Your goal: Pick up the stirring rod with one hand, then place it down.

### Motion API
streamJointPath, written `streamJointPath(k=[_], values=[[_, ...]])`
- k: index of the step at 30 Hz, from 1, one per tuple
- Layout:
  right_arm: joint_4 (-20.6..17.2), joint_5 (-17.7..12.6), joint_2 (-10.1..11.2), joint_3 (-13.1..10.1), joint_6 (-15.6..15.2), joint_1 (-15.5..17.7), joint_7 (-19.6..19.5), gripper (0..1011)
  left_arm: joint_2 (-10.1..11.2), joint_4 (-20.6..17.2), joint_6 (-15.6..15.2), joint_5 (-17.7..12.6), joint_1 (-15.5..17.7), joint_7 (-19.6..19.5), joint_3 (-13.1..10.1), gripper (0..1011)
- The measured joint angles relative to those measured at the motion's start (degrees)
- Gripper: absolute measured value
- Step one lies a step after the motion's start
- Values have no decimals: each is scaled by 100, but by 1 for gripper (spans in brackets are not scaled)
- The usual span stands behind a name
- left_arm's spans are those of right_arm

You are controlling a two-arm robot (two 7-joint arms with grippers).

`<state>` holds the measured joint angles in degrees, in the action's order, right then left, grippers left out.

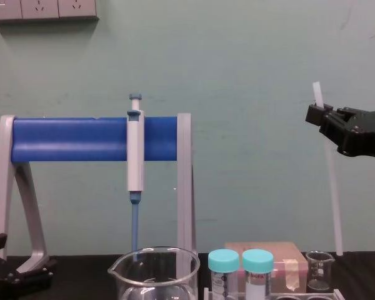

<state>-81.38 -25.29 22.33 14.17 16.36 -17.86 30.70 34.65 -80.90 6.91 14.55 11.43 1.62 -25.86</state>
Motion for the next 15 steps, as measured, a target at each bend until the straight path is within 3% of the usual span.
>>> streamJointPath(k=[15], values=[[-45, -9, 6, -25, -12, 53, -27, 70, 0, 0, 0, 0, 0, 0, 0, 1000]])
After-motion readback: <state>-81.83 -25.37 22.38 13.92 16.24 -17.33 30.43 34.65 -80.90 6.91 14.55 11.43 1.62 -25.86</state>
